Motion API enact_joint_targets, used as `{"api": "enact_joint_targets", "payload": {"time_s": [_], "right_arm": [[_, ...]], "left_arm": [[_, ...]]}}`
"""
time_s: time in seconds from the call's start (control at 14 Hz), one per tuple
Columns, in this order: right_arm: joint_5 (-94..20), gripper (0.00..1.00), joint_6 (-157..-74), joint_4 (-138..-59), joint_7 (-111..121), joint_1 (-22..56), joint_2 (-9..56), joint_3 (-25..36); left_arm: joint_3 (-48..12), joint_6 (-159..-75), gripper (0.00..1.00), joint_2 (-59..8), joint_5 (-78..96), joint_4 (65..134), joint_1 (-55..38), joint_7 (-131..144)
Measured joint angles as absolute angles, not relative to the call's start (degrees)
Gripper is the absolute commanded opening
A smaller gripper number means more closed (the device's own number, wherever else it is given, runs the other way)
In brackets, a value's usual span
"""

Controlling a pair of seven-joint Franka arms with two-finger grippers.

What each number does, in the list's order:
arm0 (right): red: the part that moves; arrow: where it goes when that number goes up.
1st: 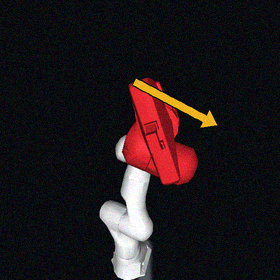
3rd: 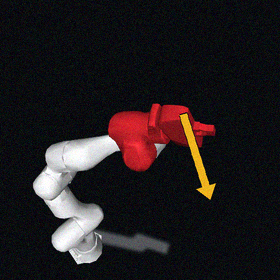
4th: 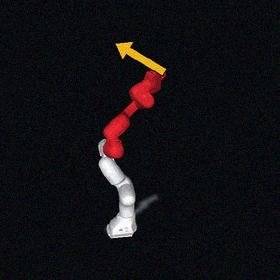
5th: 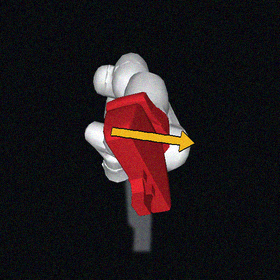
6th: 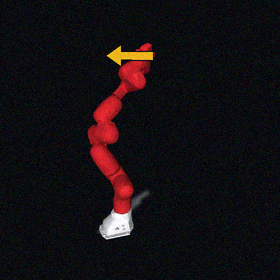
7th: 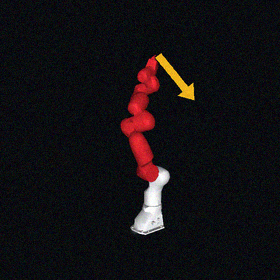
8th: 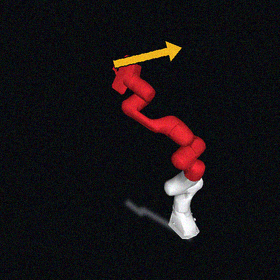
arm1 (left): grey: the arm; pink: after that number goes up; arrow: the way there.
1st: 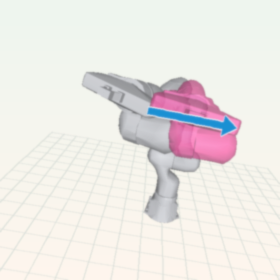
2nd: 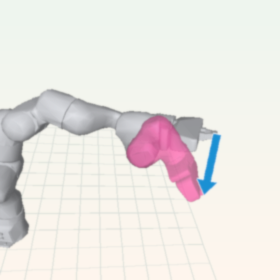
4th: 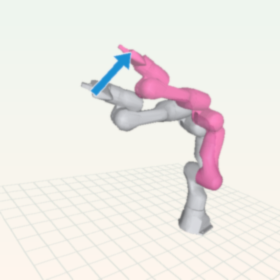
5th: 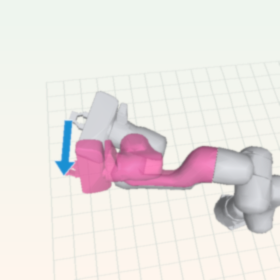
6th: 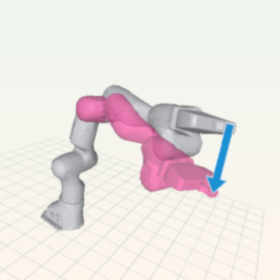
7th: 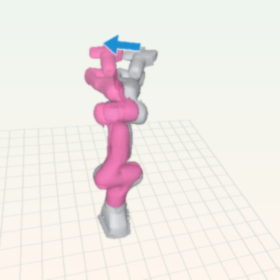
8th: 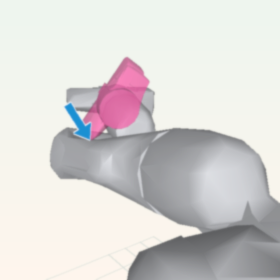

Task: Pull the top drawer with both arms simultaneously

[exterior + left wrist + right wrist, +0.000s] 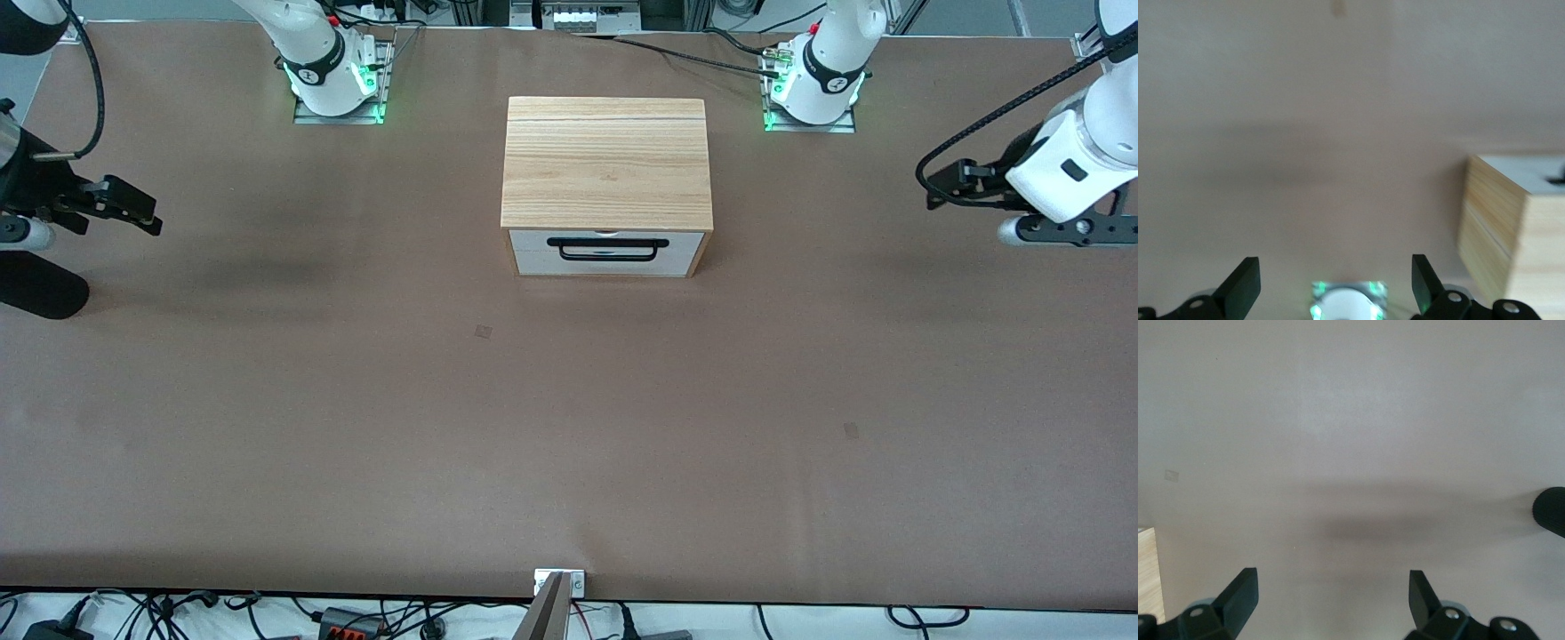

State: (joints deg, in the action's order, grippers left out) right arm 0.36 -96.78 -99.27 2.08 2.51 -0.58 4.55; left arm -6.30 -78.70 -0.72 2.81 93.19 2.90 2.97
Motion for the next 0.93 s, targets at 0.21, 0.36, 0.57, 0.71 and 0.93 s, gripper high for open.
{"api": "enact_joint_targets", "payload": {"time_s": [0.21,0.36,0.57,0.71,0.93], "right_arm": [[0.36,1.00,-96.93,-99.29,2.08,2.54,2.10,4.50],[0.28,1.00,-97.03,-99.10,2.09,2.59,4.24,4.49],[-1.17,1.00,-97.20,-97.90,2.14,4.32,8.95,4.31],[-1.60,1.00,-97.48,-97.04,3.48,6.84,12.15,4.13],[-9.50,1.00,-98.02,-95.32,6.18,10.15,15.58,3.99]], "left_arm": [[-6.30,-71.18,1.00,-0.95,8.13,93.19,2.96,2.84],[-6.32,-70.29,1.00,-1.41,14.17,93.80,2.93,2.82],[-7.73,-74.51,1.00,-2.47,18.93,98.75,2.72,2.67],[-10.37,-82.10,1.00,-3.51,19.50,103.09,2.48,2.63],[-14.40,-96.67,1.00,-6.46,22.35,107.97,2.07,-0.77]]}}
